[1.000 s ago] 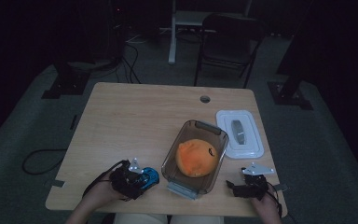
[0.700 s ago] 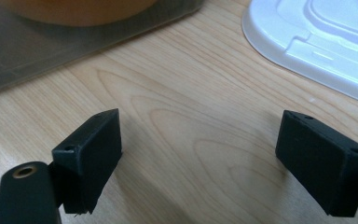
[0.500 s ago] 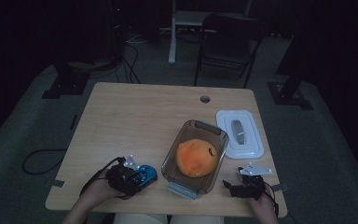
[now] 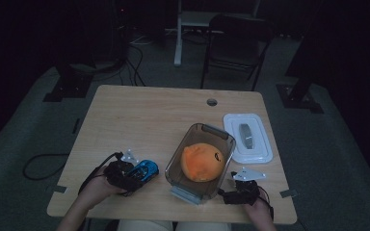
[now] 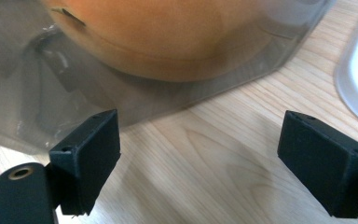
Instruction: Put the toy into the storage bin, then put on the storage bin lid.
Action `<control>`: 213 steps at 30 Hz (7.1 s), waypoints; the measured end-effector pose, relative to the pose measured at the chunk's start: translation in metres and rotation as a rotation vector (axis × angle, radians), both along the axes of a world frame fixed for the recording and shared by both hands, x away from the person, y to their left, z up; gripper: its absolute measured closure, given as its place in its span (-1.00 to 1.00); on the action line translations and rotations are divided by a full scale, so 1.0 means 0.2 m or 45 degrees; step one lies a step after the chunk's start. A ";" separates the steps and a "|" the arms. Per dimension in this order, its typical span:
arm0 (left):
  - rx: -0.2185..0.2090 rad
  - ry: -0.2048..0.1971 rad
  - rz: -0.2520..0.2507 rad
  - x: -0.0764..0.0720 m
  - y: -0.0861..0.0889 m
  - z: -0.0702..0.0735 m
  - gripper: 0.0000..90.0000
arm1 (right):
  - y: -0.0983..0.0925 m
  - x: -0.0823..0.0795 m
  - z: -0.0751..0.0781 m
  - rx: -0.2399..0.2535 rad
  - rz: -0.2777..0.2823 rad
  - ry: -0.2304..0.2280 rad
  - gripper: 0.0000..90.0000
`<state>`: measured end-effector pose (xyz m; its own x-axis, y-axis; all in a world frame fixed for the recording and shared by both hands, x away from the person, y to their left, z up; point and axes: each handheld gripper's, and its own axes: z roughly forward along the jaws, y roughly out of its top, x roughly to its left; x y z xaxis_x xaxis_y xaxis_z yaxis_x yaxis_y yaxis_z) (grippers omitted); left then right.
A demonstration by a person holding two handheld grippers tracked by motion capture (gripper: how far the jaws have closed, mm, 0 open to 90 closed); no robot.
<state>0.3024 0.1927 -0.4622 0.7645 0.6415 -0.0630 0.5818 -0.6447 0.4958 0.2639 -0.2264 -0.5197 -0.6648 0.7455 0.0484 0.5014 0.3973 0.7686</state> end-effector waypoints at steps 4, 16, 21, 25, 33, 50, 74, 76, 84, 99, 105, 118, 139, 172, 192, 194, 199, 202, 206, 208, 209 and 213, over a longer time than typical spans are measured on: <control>0.000 -0.013 0.004 0.01 0.01 0.03 -0.36 | 0.03 0.00 0.00 0.006 0.001 0.001 -0.72; -0.013 -0.056 0.075 0.08 0.08 0.15 -0.36 | 0.22 0.07 0.01 -0.024 -0.007 0.023 -0.74; -0.015 -0.085 0.111 0.10 0.11 0.21 -0.36 | 0.30 0.12 0.00 -0.032 -0.026 0.033 -0.74; -0.002 -0.116 0.126 0.14 0.12 0.29 -0.36 | 0.32 0.11 -0.01 -0.053 -0.025 0.020 -0.74; -0.004 -0.205 0.105 0.17 0.03 0.50 -0.36 | 0.21 0.07 -0.01 -0.052 -0.055 0.032 -0.74; -0.048 -0.224 -0.088 0.28 -0.41 0.64 -0.36 | 0.17 0.07 -0.02 -0.059 -0.076 0.042 -0.74; 0.063 -0.097 -0.147 0.37 -0.67 0.38 -0.36 | 0.16 0.07 -0.03 -0.061 -0.070 0.049 -0.74; 0.075 -0.089 -0.154 0.36 -0.67 0.37 -0.36 | 0.16 0.07 -0.03 -0.060 -0.069 0.053 -0.74; -0.021 -0.138 -0.134 0.34 -0.62 0.45 -0.43 | 0.16 0.07 -0.03 -0.061 -0.059 0.054 -0.74; -0.090 -0.156 -0.047 0.36 -0.43 0.48 -0.54 | 0.17 0.08 -0.03 -0.063 -0.055 0.052 -0.74; -0.151 -0.156 0.004 0.40 -0.32 0.48 -0.63 | 0.17 0.07 -0.03 -0.063 -0.054 0.052 -0.74; -0.186 -0.170 0.148 0.49 -0.13 0.37 -0.68 | 0.17 0.08 -0.03 -0.065 -0.053 0.055 -0.74; -0.130 -0.045 0.250 0.67 -0.08 -0.04 -0.99 | 0.13 0.11 0.00 -0.027 -0.083 0.046 -0.71; -0.189 -0.047 0.097 0.42 -0.13 -0.06 -0.98 | 0.17 0.26 0.05 0.019 -0.142 -0.016 -0.70; -0.224 -0.084 -0.014 0.28 -0.24 -0.08 -0.98 | -0.01 0.33 0.15 -0.014 -0.418 -0.079 -0.73; -0.223 -0.092 -0.024 0.27 -0.26 -0.08 -0.98 | -0.06 0.34 0.17 0.043 -0.400 -0.063 -0.75; -0.257 -0.153 -0.014 0.30 -0.25 -0.10 -0.98 | -0.14 0.36 0.20 0.039 -0.501 -0.084 -0.75; -0.253 -0.196 -0.022 0.32 -0.26 -0.12 -0.98 | -0.19 0.39 0.21 0.005 -0.559 -0.093 -0.70; -0.260 -0.217 -0.026 0.34 -0.26 -0.14 -0.98 | -0.24 0.42 0.22 0.000 -0.600 -0.085 -0.67; -0.289 -0.245 -0.006 0.35 -0.26 -0.16 -0.98 | -0.29 0.47 0.21 0.010 -0.643 -0.062 -0.65; -0.289 -0.245 -0.006 0.35 -0.26 -0.16 -0.98 | -0.29 0.47 0.21 0.010 -0.643 -0.062 -0.65; -0.307 -0.264 0.004 0.36 -0.26 -0.17 -0.98 | -0.34 0.54 0.16 0.001 -0.693 -0.020 -0.56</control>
<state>0.3734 0.1414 -0.4970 0.7748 0.6296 -0.0567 0.4546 -0.4926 0.7421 0.3724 -0.2946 -0.4868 -0.1833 0.9822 0.0421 0.6230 0.0829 0.7778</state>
